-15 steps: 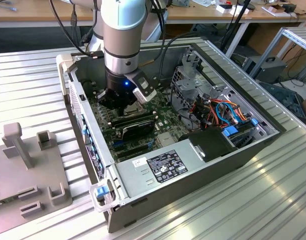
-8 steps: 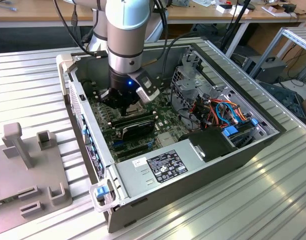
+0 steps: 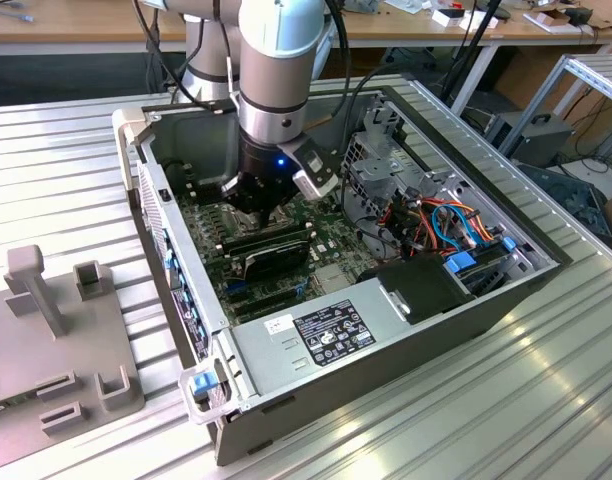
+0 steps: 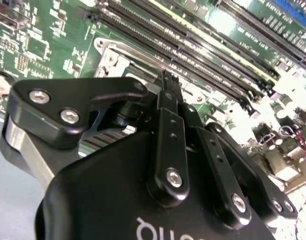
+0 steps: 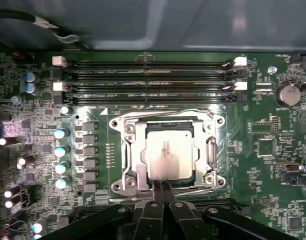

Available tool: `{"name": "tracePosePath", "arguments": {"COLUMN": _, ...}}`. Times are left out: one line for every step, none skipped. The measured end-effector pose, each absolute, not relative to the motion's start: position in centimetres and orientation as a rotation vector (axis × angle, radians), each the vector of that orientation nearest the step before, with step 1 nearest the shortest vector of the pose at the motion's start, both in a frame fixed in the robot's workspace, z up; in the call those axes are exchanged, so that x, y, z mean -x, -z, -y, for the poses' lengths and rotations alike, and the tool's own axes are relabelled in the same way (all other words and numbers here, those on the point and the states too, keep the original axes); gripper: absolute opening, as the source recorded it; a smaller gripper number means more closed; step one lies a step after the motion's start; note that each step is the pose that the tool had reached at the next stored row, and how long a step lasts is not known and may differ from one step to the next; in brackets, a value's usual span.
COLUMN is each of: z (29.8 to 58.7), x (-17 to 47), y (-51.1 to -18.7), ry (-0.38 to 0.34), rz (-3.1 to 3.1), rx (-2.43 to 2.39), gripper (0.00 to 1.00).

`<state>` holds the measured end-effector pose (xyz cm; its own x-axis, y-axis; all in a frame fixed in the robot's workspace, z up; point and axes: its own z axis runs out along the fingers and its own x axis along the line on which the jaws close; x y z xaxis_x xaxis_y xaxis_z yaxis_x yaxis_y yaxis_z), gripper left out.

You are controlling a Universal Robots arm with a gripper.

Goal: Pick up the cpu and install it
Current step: 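Install the second cpu locking lever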

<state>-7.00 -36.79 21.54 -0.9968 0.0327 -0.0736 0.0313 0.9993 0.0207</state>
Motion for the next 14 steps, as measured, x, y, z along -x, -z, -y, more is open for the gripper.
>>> {"name": "tracePosePath", "arguments": {"z": 36.8, "x": 7.0, "y": -21.6, "ry": -0.03, "rz": -3.067, "rx": -0.049, "gripper": 0.11}}
{"name": "tracePosePath", "arguments": {"z": 36.7, "x": 7.0, "y": -22.0, "ry": -0.03, "rz": -3.067, "rx": -0.049, "gripper": 0.11}}
{"name": "tracePosePath", "arguments": {"z": 36.7, "x": 7.0, "y": -22.3, "ry": -0.029, "rz": -3.067, "rx": -0.049, "gripper": 0.11}}
{"name": "tracePosePath", "arguments": {"z": 36.6, "x": 7.0, "y": -22.6, "ry": -0.028, "rz": -3.067, "rx": -0.049, "gripper": 0.11}}
{"name": "tracePosePath", "arguments": {"z": 36.6, "x": 7.0, "y": -23.0, "ry": -0.025, "rz": -3.067, "rx": -0.049, "gripper": 0.11}}
{"name": "tracePosePath", "arguments": {"z": 36.5, "x": 7.0, "y": -23.3, "ry": -0.022, "rz": -3.067, "rx": -0.049, "gripper": 0.11}}
{"name": "tracePosePath", "arguments": {"z": 36.5, "x": 7.0, "y": -23.8, "ry": -0.019, "rz": -3.067, "rx": -0.049, "gripper": 0.11}}
{"name": "tracePosePath", "arguments": {"z": 36.5, "x": 7.0, "y": -24.1, "ry": -0.017, "rz": -3.067, "rx": -0.048, "gripper": 0.11}}
{"name": "tracePosePath", "arguments": {"z": 36.5, "x": 7.0, "y": -24.1, "ry": -0.017, "rz": -3.067, "rx": -0.048, "gripper": 0.11}}
{"name": "tracePosePath", "arguments": {"z": 36.5, "x": 7.0, "y": -24.1, "ry": -0.017, "rz": -3.067, "rx": -0.049, "gripper": 0.11}}
{"name": "tracePosePath", "arguments": {"z": 36.5, "x": 7.0, "y": -24.1, "ry": -0.017, "rz": -3.067, "rx": -0.049, "gripper": 0.11}}
{"name": "tracePosePath", "arguments": {"z": 36.4, "x": 7.0, "y": -24.1, "ry": -0.017, "rz": -3.067, "rx": -0.049, "gripper": 0.11}}
{"name": "tracePosePath", "arguments": {"z": 36.2, "x": 7.0, "y": -24.1, "ry": -0.017, "rz": -3.067, "rx": -0.049, "gripper": 0.11}}
{"name": "tracePosePath", "arguments": {"z": 35.9, "x": 7.0, "y": -24.1, "ry": -0.017, "rz": -3.067, "rx": -0.049, "gripper": 0.11}}
